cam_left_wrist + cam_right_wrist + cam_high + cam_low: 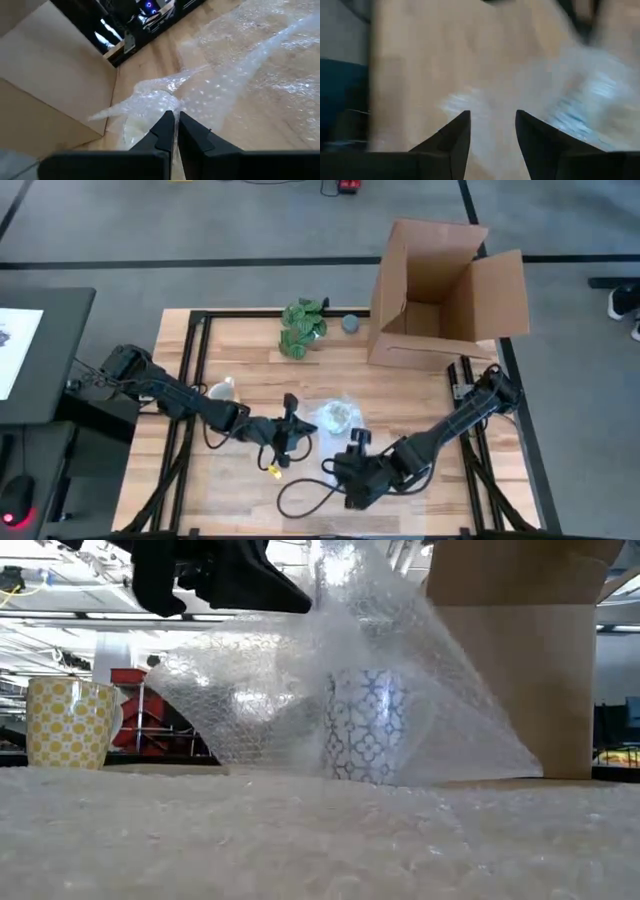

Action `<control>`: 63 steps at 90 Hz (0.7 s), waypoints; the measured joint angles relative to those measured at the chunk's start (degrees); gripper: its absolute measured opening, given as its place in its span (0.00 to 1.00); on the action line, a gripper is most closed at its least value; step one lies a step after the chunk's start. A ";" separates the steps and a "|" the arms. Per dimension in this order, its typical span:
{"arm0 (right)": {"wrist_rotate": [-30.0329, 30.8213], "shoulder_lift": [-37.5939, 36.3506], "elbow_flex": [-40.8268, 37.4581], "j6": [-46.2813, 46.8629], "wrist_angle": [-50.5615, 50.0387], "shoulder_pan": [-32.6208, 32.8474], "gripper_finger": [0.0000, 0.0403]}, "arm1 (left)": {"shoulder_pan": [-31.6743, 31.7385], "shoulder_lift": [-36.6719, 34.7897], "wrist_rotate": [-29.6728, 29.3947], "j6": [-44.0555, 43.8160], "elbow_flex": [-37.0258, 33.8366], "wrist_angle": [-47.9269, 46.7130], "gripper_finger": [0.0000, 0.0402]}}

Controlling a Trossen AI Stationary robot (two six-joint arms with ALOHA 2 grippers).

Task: Wrap mug
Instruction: Wrap the blue cup with the bubble wrap

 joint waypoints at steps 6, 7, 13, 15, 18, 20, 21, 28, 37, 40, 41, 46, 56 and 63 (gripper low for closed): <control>-0.32 0.01 0.00 -2.42 4.69 0.14 0.36 | 0.52 0.02 -0.02 -0.93 0.00 0.02 0.00; -0.34 0.03 0.00 -2.76 5.16 0.10 0.36 | 0.62 0.02 -0.02 -1.01 0.00 0.01 0.00; -0.59 0.13 0.02 -3.76 5.87 -0.49 0.36 | 0.96 0.02 -0.02 -1.31 0.00 0.03 0.00; -0.59 0.20 0.02 -3.77 5.70 -0.75 0.36 | 1.09 0.03 -0.02 -1.44 0.00 0.04 0.00; -0.57 0.28 0.00 -3.73 5.49 -1.35 0.36 | 1.22 0.04 -0.02 -1.61 0.00 0.07 0.00; -0.57 0.33 -0.02 -3.59 5.46 -1.76 0.36 | 1.31 0.04 -0.02 -1.83 0.00 0.11 0.00; -0.57 0.33 -0.04 -3.58 5.47 -1.94 0.36 | 1.34 0.04 -0.02 -1.93 0.00 0.17 0.00; -0.50 0.30 -1.17 -2.43 7.30 -3.49 0.36 | 1.57 0.04 -0.02 -2.41 0.00 0.55 0.00; -0.53 0.32 -2.86 -0.68 8.37 -5.37 0.36 | 1.84 0.09 -0.03 -3.22 0.00 1.43 0.00; -0.53 0.37 -3.28 -0.56 8.46 -5.78 0.36 | 1.84 0.09 -0.04 -3.40 0.00 1.89 0.00; -0.52 0.37 -3.48 -0.54 8.66 -5.93 0.36 | 1.84 0.09 -0.04 -3.45 0.00 2.02 0.00; -0.23 0.32 -4.61 -0.50 9.92 -6.65 0.36 | 1.84 0.09 -0.07 -3.48 0.00 2.44 0.00; 1.51 0.33 -6.18 1.13 9.06 -7.73 0.35 | 1.84 0.09 -0.09 -3.94 0.00 2.68 0.00; 3.62 0.37 -6.20 2.98 7.08 -7.95 0.33 | 1.84 0.09 -0.07 -4.48 0.00 2.69 0.00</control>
